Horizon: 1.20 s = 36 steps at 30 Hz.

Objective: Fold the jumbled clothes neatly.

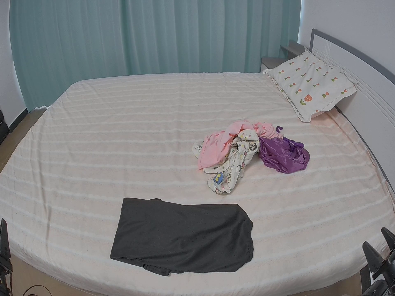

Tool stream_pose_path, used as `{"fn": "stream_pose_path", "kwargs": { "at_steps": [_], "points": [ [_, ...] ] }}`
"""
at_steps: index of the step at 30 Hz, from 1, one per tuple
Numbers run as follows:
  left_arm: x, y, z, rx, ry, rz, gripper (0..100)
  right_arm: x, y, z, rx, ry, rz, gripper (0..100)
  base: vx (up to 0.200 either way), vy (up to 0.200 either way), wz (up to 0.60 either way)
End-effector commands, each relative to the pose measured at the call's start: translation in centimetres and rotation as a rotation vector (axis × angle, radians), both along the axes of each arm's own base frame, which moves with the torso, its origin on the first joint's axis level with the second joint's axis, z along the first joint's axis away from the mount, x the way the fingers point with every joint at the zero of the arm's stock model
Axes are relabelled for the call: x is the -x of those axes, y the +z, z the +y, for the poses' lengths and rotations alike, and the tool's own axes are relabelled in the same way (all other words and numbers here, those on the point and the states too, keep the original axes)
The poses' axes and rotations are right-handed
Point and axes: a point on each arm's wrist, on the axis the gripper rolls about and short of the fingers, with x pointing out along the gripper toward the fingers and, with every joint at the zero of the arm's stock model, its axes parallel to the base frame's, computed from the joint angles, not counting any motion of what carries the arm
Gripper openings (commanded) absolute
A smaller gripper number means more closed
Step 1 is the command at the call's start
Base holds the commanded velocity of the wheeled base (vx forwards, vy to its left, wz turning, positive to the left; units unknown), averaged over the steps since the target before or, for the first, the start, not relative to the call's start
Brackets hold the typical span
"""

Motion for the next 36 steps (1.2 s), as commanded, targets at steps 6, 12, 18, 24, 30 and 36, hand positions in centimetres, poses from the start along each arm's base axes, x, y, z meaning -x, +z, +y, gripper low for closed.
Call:
{"fn": "stream_pose_path", "kwargs": {
  "at_steps": [6,12,18,24,30,36],
  "points": [
    [0.7,-2.8,-0.6,-0.138,0.013,-0.052,100,1.6,-1.6,-0.2,0.034,-0.053,-0.053,100,0.000,0.000,0.00],
    [0.1,-3.9,-0.9,-0.171,-0.135,-0.037,100,1.5,-1.5,-0.2,0.126,-0.062,-0.077,100,0.000,0.000,0.00],
    [0.0,-5.1,-1.1,-0.187,-0.228,0.077,100,1.5,-1.5,-0.2,0.227,-0.063,-0.089,100,0.000,0.000,0.00],
    [-0.1,-5.2,-1.2,-0.191,-0.302,0.082,100,1.5,-1.6,-0.4,0.241,-0.135,-0.077,100,0.000,0.000,0.00],
    [-0.1,-5.2,-1.3,-0.180,-0.325,0.081,100,1.6,-1.6,-0.7,0.262,-0.271,-0.033,100,0.000,0.000,0.00],
    [0.0,-5.6,-1.5,-0.175,-0.411,0.119,100,1.5,-1.5,-0.7,0.248,-0.281,-0.066,100,0.000,0.000,0.00]
  ]
}}
